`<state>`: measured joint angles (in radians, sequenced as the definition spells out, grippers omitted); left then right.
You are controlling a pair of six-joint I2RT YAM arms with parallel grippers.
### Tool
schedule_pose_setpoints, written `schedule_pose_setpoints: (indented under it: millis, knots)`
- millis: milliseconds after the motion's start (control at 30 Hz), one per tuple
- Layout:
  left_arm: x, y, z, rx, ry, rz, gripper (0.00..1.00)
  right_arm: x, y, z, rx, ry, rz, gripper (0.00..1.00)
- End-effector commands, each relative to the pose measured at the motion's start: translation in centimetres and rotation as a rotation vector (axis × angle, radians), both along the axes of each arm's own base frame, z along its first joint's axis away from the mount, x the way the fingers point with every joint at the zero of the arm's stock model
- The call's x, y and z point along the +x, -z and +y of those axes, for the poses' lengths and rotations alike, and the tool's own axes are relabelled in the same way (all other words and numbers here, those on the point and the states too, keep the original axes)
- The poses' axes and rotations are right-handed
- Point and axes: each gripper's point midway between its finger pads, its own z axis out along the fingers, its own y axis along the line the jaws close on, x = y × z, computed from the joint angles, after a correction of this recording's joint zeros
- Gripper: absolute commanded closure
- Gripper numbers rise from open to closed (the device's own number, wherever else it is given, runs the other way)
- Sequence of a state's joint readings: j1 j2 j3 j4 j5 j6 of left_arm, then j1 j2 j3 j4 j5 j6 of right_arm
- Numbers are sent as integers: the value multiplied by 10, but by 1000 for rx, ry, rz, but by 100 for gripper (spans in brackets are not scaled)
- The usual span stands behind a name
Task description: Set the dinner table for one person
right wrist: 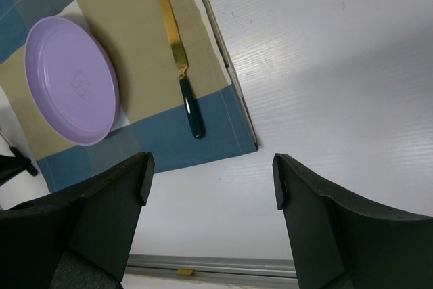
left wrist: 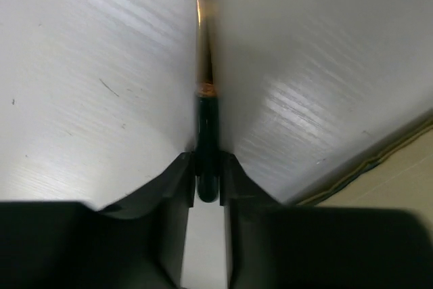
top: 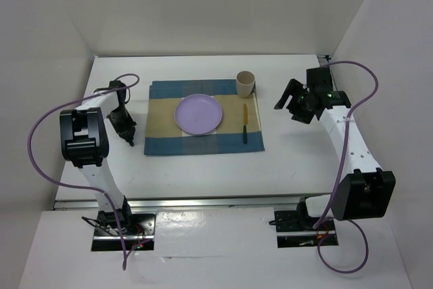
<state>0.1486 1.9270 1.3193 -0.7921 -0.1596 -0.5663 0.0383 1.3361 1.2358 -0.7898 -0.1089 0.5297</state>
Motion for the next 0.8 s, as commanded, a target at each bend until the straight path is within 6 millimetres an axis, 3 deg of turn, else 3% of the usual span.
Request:
schedule_pose_setpoints:
  millis: [0, 67, 100, 267, 367, 400, 467, 500, 567, 600, 733, 767]
  knots:
    - [15, -8, 3, 18, -6, -35, 77, -1, -18, -3, -16, 6, -66, 17]
    - [20, -16, 5, 30, -7, -46, 96, -4, -20, -3, -16, 6, -68, 17]
    - [18, -17, 5, 29, -7, -37, 100, -4, -20, -3, -16, 6, -68, 17]
    - [38, -59, 5, 45, 34, -136, 100, -2, -23, -5, -22, 12, -77, 17]
    - [54, -85, -25, 11, 165, -217, 100, -2, -23, -5, -22, 12, -77, 17]
    - [57, -90, -47, 5, 221, -222, 100, -2, -23, -5, -22, 12, -77, 17]
    - [62, -99, -72, 7, 287, -223, 100, -2, -23, -4, -16, 19, -76, 17]
    - [62, -93, -98, -1, 351, -204, 100, -1, -20, -4, -17, 18, -65, 17]
    - [66, -93, -116, 18, 399, -192, 100, 1, -24, -4, -16, 19, -76, 17]
    - [66, -84, -132, 12, 426, -173, 100, -1, -22, -6, -24, 24, -66, 17]
    - [60, -67, -154, 4, 447, -133, 100, -5, -29, -11, -48, 34, -76, 16]
    - [53, -55, -154, -5, 449, -92, 100, -5, -29, -12, -54, 40, -77, 16]
